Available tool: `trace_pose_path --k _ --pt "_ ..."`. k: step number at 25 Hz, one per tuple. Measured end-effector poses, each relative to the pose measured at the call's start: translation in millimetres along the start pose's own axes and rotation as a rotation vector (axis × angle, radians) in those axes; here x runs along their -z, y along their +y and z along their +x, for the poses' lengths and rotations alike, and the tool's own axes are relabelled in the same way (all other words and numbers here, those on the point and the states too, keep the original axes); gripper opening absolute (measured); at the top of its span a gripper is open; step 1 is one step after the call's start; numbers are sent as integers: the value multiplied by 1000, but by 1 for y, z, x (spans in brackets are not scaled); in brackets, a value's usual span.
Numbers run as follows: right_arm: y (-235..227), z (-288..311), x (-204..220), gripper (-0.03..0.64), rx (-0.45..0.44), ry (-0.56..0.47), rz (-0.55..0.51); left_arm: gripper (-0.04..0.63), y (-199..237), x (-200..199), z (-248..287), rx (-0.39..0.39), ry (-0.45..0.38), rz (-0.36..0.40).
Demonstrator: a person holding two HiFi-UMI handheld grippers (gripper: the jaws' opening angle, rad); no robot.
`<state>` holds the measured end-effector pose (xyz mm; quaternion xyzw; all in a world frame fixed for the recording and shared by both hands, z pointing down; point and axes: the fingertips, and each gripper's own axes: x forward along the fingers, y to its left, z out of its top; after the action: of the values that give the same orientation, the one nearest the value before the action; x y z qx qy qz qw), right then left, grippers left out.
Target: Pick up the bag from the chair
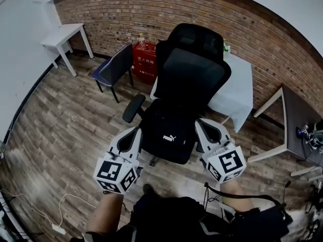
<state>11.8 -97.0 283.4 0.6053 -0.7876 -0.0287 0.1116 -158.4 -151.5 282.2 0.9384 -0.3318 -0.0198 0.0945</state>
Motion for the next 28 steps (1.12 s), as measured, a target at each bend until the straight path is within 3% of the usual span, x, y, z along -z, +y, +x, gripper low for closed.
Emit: trace_pose_path --k 11,21,23,26,28 --pt "19 41 2 14 88 55 1 9 60 3 19 94 37 10" --pt "2 59 19 20 96 124 11 9 73 19 58 170 88 -6" --pt "-6 65 26 42 91 137 22 9 75 21 70 175 93 0" --pt "-20 77 35 129 80 147 43 10 77 23 90 183 110 12" --pt "-31 85 39 134 74 150 48 11 78 25 104 196 130 12"
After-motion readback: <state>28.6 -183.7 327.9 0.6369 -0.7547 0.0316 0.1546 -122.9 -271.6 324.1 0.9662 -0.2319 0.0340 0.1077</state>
